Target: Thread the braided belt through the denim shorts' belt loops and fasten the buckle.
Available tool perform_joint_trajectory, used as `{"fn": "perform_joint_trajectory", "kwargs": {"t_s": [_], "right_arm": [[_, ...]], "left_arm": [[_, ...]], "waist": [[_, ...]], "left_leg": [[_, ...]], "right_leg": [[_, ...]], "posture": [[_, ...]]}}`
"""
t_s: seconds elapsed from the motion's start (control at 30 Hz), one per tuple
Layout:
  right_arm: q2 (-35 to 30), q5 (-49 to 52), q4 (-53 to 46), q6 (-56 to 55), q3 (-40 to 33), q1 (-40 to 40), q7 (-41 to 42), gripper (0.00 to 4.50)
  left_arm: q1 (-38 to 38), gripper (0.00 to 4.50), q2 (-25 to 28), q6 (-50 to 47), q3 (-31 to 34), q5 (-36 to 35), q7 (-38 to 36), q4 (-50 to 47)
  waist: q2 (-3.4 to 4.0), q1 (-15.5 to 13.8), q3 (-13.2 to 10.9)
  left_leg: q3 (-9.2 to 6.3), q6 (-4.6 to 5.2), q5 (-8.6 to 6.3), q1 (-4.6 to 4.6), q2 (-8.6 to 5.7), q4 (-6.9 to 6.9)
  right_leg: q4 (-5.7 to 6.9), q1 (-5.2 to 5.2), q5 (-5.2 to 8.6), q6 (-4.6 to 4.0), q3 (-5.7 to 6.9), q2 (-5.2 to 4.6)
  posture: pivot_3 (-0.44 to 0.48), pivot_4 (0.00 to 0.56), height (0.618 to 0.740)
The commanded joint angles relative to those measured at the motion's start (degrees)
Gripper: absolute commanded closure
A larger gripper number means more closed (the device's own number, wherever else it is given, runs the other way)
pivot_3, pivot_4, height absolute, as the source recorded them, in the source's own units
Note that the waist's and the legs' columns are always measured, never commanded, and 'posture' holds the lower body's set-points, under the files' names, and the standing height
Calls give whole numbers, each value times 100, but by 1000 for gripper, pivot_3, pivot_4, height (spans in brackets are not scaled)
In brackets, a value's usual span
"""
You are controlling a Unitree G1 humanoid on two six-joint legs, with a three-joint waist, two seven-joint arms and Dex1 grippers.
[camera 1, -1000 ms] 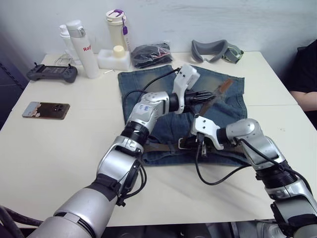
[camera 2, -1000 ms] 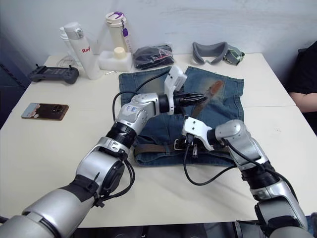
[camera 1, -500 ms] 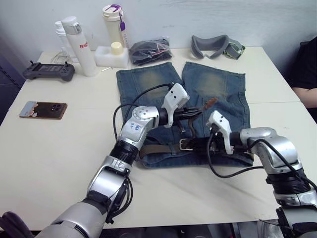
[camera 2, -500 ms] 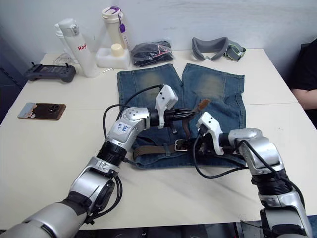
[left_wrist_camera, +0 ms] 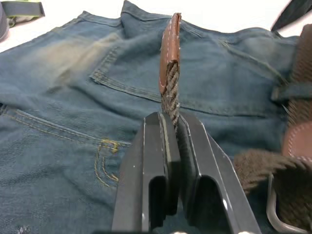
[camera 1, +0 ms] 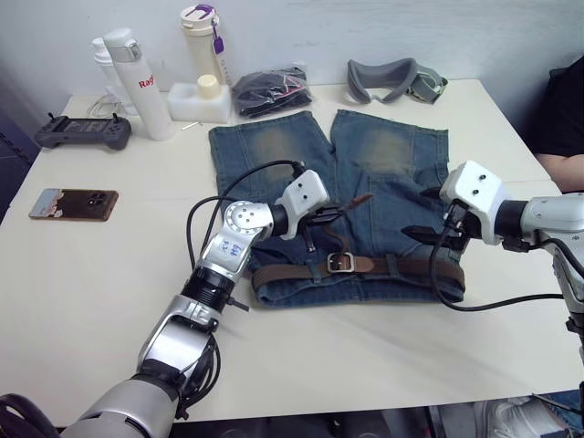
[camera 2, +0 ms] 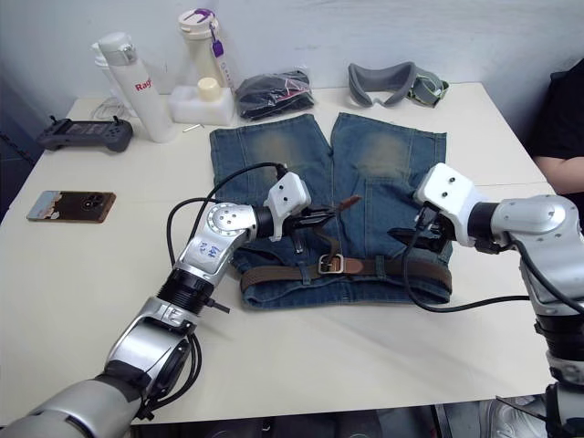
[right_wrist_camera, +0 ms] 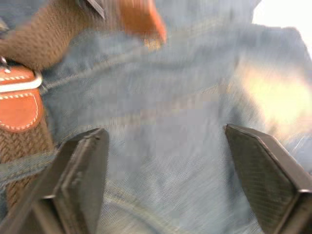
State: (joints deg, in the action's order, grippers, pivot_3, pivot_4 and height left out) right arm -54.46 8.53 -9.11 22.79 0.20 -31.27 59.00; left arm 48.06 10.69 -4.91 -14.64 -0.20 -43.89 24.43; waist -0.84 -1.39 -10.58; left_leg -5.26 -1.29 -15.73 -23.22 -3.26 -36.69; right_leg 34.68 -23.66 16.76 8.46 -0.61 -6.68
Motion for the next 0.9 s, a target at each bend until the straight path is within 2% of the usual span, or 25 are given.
{"fn": "perform_joint_trajectory", "kwargs": {"t_s": [0.03, 0.17, 0.3, 0.43, 0.63, 0.83, 0.9], "right_arm": [[-151, -144, -495, -426, 221, -65, 241, 736], [-283, 14, -1160, -120, 539, 367, 616, 736], [-27, -321, -1319, -168, 900, 611, 308, 736], [120, -1023, -947, -582, 1198, 751, -151, 736], [198, -1439, -767, -809, 1356, 851, -363, 736], [566, -1706, -688, -956, 1390, 725, -668, 736], [642, -1702, -701, -941, 1373, 771, -695, 736]], "left_arm": [[27, 4500, 261, 684, -362, 498, -92, -357], [146, 4500, 597, 1212, -592, 943, -97, -318], [365, 4500, 914, 1659, -729, 1366, -40, -37], [497, 4500, 1045, 1924, -789, 1596, -49, 116], [476, 4500, 1101, 2153, -874, 1656, -266, 122], [444, 4500, 1112, 2305, -892, 1621, -494, 125], [416, 4500, 1151, 2319, -903, 1474, -807, 118]], "waist": [[0, 0, 0], [0, -9, 0], [0, -4, -1], [0, -3, -1], [0, 4, -1], [0, 10, -1], [0, 6, -1]], "left_leg": [[0, 0, 0, 0, 0, -6], [-8, 1, -1, 0, 2, -23], [-4, 10, -6, -4, -3, -44], [-9, 10, -4, -1, -2, -43], [-10, 7, -1, -1, -1, -44], [-10, 8, 1, -1, -1, -46], [-11, 8, 3, -1, -1, -46]], "right_leg": [[6, 0, 0, 0, 0, 0], [12, 7, 0, -1, 3, 4], [20, 10, -4, 2, -5, 0], [35, 9, -8, -2, -3, 2], [41, 7, -8, -3, -4, 5], [46, 6, -8, -3, -5, 5], [48, 6, -8, -3, -4, 6]], "posture": [[0, 150, 740], [0, 150, 740], [0, 150, 740], [0, 150, 740], [0, 150, 740], [0, 150, 740], [0, 150, 740]]}}
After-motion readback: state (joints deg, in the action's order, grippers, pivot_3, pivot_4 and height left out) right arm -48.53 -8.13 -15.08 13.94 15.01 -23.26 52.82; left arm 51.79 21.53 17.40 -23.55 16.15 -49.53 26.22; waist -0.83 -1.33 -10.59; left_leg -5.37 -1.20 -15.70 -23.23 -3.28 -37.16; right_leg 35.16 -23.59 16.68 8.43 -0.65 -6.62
